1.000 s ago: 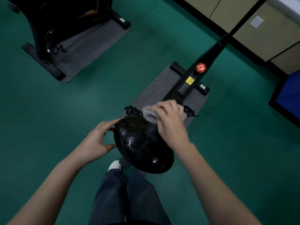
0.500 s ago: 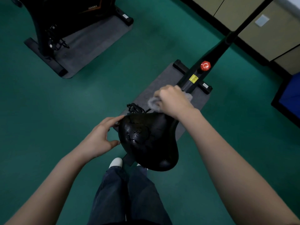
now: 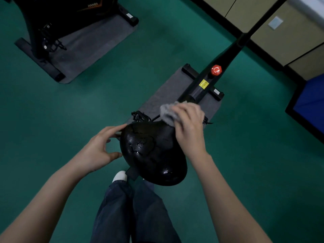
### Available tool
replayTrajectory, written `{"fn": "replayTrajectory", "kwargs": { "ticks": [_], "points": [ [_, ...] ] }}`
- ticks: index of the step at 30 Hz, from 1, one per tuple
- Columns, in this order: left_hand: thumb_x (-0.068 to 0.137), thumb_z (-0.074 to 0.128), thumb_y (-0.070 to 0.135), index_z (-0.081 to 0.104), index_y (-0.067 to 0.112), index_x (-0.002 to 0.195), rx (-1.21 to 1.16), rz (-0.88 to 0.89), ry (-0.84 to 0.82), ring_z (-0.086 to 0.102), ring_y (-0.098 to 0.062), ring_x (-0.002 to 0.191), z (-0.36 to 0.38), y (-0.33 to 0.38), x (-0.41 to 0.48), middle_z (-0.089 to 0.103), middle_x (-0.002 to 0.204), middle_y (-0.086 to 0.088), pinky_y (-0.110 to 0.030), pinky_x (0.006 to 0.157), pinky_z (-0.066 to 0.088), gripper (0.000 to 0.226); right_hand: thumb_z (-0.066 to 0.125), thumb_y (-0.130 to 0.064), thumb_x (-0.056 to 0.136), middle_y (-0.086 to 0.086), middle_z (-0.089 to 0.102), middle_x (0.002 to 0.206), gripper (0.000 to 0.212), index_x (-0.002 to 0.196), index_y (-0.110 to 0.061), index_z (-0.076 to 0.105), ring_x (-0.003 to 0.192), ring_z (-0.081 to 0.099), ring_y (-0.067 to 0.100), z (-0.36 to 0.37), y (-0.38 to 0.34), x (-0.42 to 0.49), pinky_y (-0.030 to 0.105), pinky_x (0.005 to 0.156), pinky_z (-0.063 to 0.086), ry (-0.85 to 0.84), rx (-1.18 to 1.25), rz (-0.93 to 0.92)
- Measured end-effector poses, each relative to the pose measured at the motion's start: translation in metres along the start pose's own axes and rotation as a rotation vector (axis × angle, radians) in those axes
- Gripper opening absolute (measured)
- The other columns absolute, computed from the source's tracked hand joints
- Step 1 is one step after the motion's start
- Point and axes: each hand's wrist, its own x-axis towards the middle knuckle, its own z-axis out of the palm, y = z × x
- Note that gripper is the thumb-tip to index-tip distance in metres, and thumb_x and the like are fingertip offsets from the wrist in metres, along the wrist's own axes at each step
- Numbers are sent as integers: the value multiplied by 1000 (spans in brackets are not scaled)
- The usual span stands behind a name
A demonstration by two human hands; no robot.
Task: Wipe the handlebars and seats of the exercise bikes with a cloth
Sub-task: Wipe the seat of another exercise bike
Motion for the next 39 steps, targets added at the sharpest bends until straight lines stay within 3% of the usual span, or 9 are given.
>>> {"fn": "replayTrajectory", "kwargs": {
  "ticks": [7,12,16,20,25,28,32,35,39],
  "points": [
    [68,78,-7,41,50,121,12,6,-1,51,7,106,0,-3,1,50,118,15,-25,94,37,86,48,-11,97,10,57,112,20,114,-6,58,104,52,18,6,12,17,15,87,39,333,496,699],
    [67,78,-9,43,46,123,-1,-2,4,52,1,108,1,-4,0,50,118,16,-26,95,38,85,40,-19,102,-8,34,130,46,144,-4,30,116,29,-10,8,-8,-32,-7,91,18,143,402,659],
    [67,77,-11,44,45,123,-5,-13,9,51,5,107,2,-2,0,50,119,16,-26,95,37,85,45,-20,100,4,56,111,32,123,1,50,101,51,11,2,-4,-57,14,85,39,19,377,640],
    [68,76,-12,44,41,125,-2,-23,12,53,-1,106,3,0,-1,51,122,10,-27,95,38,85,50,-10,97,-1,53,87,13,102,0,57,78,45,4,-6,5,-91,12,70,33,-92,364,569],
    [69,75,-13,44,38,127,-12,-24,11,56,-8,107,4,2,-2,51,124,5,-29,98,39,83,45,-2,98,5,63,102,19,109,-2,59,95,55,13,2,21,-82,31,90,43,-219,638,753],
    [69,74,-14,45,36,127,-13,-25,16,57,-10,107,5,2,-2,51,126,2,-31,100,39,82,42,0,99,13,64,120,27,121,-1,57,113,58,22,0,17,-89,34,102,43,-174,834,856],
    [70,73,-15,45,36,127,-22,-26,16,55,-1,105,5,3,-3,50,126,3,-30,100,39,81,45,1,97,12,63,122,29,124,1,56,112,58,18,-8,9,-131,28,101,43,-85,857,915],
    [71,73,-15,44,37,127,-26,-18,11,55,-2,106,5,1,-3,50,127,3,-29,99,39,81,44,-6,99,16,59,128,31,127,1,53,121,54,25,4,3,-141,36,108,40,4,846,1025],
    [70,74,-13,44,38,127,-6,12,-10,56,-6,107,3,-2,-1,50,126,3,-28,97,39,82,42,-9,101,11,60,100,20,98,-7,62,97,53,21,12,0,-130,40,96,39,138,1034,1173]
  ]
}}
